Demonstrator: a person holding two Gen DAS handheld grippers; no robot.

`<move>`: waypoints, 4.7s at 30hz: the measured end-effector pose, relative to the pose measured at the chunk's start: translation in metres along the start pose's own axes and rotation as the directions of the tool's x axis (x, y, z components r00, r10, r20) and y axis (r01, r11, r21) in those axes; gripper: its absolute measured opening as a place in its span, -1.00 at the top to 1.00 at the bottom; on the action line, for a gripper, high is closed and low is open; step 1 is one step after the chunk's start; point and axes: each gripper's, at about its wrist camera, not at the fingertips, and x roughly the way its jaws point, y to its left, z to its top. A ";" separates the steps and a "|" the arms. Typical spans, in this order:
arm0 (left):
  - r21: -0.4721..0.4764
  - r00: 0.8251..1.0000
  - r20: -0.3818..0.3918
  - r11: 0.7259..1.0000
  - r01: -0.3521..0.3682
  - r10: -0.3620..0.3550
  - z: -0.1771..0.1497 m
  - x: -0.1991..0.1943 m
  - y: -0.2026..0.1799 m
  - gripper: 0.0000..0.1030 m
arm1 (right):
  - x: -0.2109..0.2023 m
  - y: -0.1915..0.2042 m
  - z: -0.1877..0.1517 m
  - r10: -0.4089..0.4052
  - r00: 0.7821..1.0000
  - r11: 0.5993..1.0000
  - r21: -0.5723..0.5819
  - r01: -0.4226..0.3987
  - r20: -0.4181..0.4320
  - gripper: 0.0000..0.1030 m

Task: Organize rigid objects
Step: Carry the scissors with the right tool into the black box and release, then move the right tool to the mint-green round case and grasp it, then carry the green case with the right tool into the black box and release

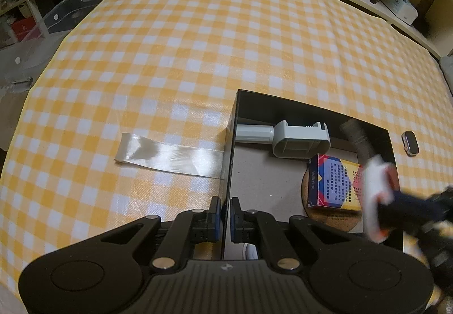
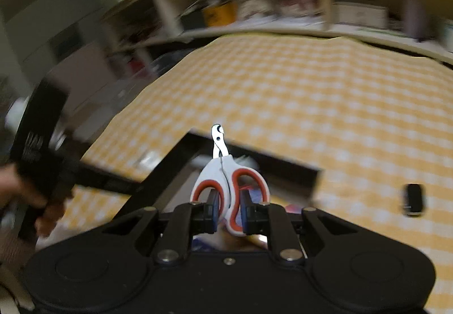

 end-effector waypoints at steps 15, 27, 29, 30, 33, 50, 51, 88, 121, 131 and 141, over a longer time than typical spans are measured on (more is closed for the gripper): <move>-0.011 1.000 -0.001 1.000 0.009 -0.009 0.000 0.001 0.002 0.88 | 0.083 0.040 -0.014 0.015 0.995 0.993 -0.117 -0.027 -0.101 0.68; -0.011 1.000 -0.003 1.000 0.011 -0.011 -0.001 0.000 0.002 0.88 | 0.075 0.023 -0.008 0.039 0.992 0.999 -0.018 -0.041 -0.119 0.63; -0.005 1.000 -0.005 1.000 0.008 -0.008 -0.001 0.000 0.000 0.88 | 0.070 0.020 -0.005 0.043 0.992 0.999 -0.003 -0.044 -0.115 0.63; -0.001 1.000 -0.005 1.000 0.006 -0.006 -0.001 0.000 0.000 0.88 | 0.068 0.020 -0.004 0.046 0.992 0.999 0.003 -0.046 -0.114 0.62; 0.008 1.000 -0.005 1.000 0.000 0.000 -0.001 0.001 -0.002 0.88 | 0.060 0.019 -0.002 0.043 0.993 0.999 0.017 -0.041 -0.112 0.58; 0.046 1.000 0.000 0.999 -0.008 0.008 -0.001 0.002 -0.005 0.78 | 0.018 0.016 0.002 -0.009 0.995 1.000 0.001 0.009 -0.098 0.56; 0.049 1.000 0.000 0.999 -0.010 0.010 -0.002 0.002 -0.005 0.78 | 0.013 0.016 0.003 -0.014 0.996 1.000 -0.004 0.013 -0.093 0.53; 0.076 0.999 0.009 0.996 -0.038 0.038 -0.001 0.001 0.002 0.96 | -0.038 -0.063 -0.059 -0.334 0.920 0.942 -0.065 0.328 -0.205 -0.91; 0.083 0.999 0.009 0.996 -0.042 0.041 -0.002 0.001 0.000 0.96 | 0.026 -0.055 -0.072 -0.255 0.913 0.965 -0.141 0.220 -0.319 0.02; 0.083 0.999 0.009 0.996 -0.041 0.041 -0.002 0.001 -0.001 0.96 | 0.024 -0.055 -0.074 -0.267 0.908 0.962 -0.148 0.230 -0.324 0.03; 0.084 0.999 0.009 0.996 -0.043 0.042 -0.002 0.000 -0.002 0.96 | 0.001 -0.064 -0.053 -0.325 0.917 0.945 -0.049 0.322 -0.230 0.03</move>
